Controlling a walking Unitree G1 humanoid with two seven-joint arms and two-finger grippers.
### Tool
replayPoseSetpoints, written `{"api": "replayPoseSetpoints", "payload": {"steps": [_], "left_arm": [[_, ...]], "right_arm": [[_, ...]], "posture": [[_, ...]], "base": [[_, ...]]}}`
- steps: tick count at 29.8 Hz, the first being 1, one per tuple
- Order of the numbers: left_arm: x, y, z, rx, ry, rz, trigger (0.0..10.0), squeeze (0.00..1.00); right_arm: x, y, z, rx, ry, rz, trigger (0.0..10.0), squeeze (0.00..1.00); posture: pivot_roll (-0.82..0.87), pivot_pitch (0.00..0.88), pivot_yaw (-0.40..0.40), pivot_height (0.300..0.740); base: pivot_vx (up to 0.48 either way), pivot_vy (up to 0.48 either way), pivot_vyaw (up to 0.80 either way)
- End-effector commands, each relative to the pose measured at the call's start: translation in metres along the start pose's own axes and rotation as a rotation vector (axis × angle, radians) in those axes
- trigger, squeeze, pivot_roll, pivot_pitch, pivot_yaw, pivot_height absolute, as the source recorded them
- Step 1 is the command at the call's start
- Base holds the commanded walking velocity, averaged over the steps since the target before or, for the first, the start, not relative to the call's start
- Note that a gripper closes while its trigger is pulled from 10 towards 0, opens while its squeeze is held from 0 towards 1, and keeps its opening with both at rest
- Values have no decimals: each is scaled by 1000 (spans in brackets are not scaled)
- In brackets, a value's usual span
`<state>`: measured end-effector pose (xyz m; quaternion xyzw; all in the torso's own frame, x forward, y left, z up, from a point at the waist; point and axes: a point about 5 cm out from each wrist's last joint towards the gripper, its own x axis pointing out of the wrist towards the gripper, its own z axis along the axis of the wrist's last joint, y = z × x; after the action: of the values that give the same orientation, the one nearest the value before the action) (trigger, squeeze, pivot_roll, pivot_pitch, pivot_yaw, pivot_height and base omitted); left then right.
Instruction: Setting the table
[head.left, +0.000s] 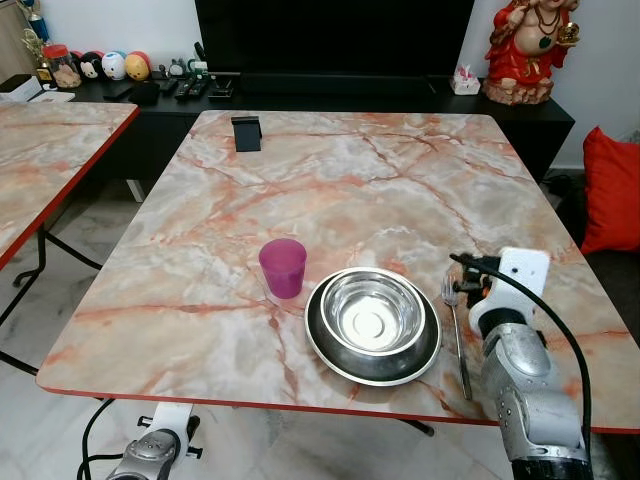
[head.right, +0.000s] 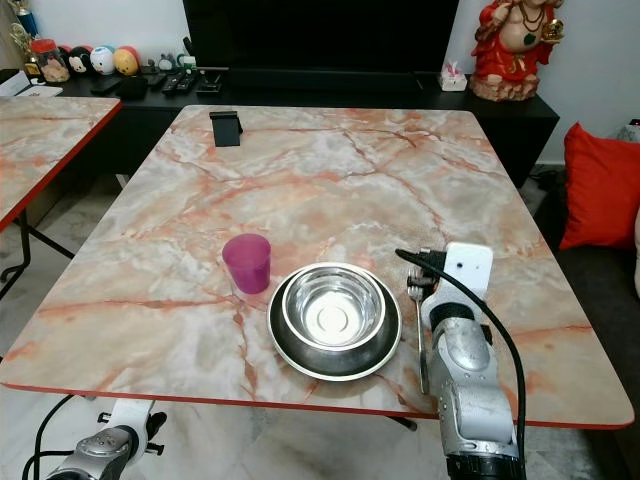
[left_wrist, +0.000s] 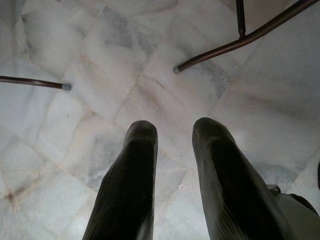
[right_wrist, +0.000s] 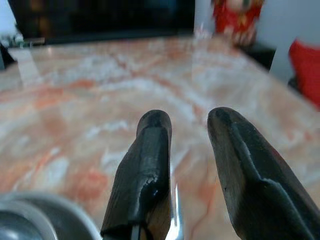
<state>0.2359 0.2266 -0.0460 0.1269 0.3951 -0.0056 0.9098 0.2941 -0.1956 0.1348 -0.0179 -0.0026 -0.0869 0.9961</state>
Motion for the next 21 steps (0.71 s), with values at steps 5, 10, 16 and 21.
{"api": "replayPoseSetpoints", "payload": {"steps": [5, 10, 16, 21], "left_arm": [[-2, 3, -6, -3, -1, -2, 10000, 0], [-2, 2, -8, 1, 2, -4, 10000, 0], [-3, 1, -10, -7, 6, -8, 10000, 0], [-3, 0, -11, -13, 7, -14, 10000, 0]], "right_arm": [[-10, -3, 12, -64, -134, -33, 10000, 0], [-14, -5, 11, -56, -158, -22, 10000, 0], [-12, -6, 10, -52, -168, -41, 10000, 0], [-8, -1, 14, -48, -201, -28, 10000, 0]], "posture": [[-27, 0, 7, 740], [-33, 0, 9, 740], [-31, 0, 5, 740], [-30, 0, 0, 740]], "base": [[0, 0, 0], [0, 0, 0], [0, 0, 0], [0, 107, 0]]}}
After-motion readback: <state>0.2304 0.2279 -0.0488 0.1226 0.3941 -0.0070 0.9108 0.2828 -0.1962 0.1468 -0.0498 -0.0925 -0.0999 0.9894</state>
